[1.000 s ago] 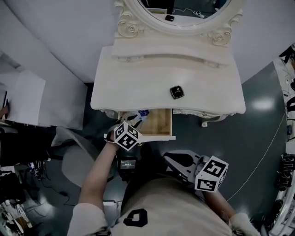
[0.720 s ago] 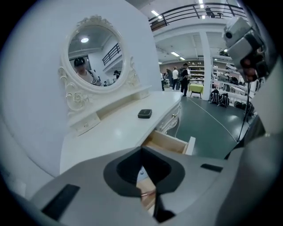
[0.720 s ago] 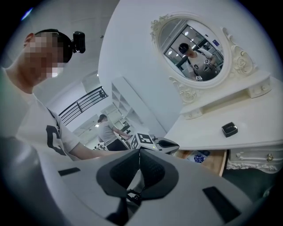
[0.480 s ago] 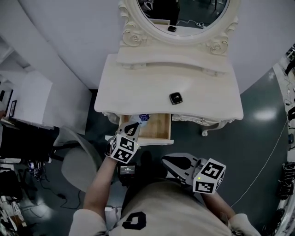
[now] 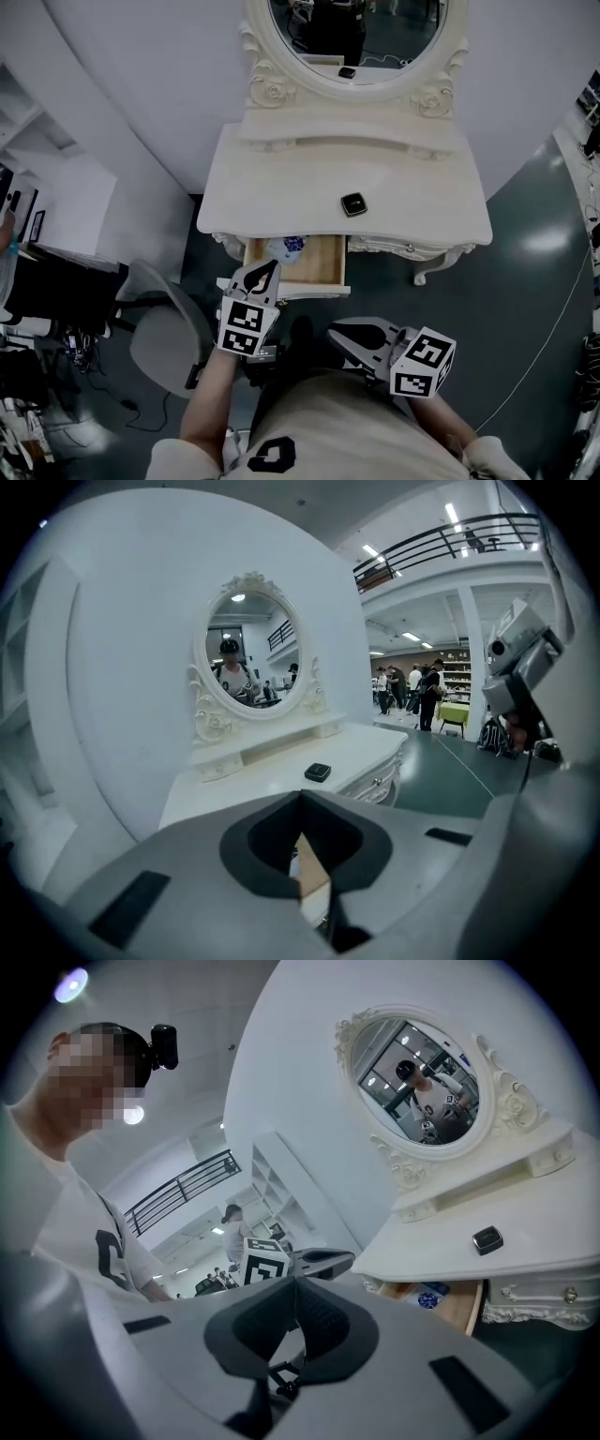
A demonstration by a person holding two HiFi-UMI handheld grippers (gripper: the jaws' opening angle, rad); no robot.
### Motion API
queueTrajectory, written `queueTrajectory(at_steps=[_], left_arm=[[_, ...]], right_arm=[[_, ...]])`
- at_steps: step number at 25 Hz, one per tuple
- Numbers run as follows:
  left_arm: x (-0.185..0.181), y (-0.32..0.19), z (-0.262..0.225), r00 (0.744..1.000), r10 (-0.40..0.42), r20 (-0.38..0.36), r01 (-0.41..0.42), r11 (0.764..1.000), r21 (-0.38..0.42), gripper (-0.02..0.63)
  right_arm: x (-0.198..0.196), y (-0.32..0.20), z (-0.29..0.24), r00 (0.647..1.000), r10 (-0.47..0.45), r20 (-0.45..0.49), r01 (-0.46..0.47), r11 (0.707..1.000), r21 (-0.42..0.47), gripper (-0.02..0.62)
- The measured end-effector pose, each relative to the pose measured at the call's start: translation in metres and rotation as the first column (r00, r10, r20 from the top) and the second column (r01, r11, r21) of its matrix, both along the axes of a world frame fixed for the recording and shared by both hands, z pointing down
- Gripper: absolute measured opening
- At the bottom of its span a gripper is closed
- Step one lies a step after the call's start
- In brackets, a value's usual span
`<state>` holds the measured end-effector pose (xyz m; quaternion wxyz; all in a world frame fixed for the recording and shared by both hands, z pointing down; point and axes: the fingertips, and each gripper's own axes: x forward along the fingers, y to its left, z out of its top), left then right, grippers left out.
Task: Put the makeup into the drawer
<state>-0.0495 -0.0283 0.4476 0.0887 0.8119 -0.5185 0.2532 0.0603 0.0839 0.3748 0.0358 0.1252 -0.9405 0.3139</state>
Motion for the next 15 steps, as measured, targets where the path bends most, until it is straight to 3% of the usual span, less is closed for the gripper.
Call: queueTrajectory(at_steps=[4,10,15], left_arm=[[0.004,0.02,-0.016,1.0,-0.016,0.026,0.015,0.999,0.034,0.055],[0.018,0.054,-0.024,1.0,-0.008,0.007,0.008,1.0,0.014,0.055],[0.025,0.068,-0.032,1.0,0.015,0.002,-0.015,1.0,0.02,0.055]], right_arm=[[0.004,0.009,0.003,1.0,0.003,0.028,-0.003,0.999,-0.032,0.028],[0.006,0.012,0.01,0.997,0.024,0.07,-0.017,0.994,-0.105,0.028],[-0.003,0.016,0.013,0.998,0.002,0.06,0.004,0.994,-0.106,0.028]])
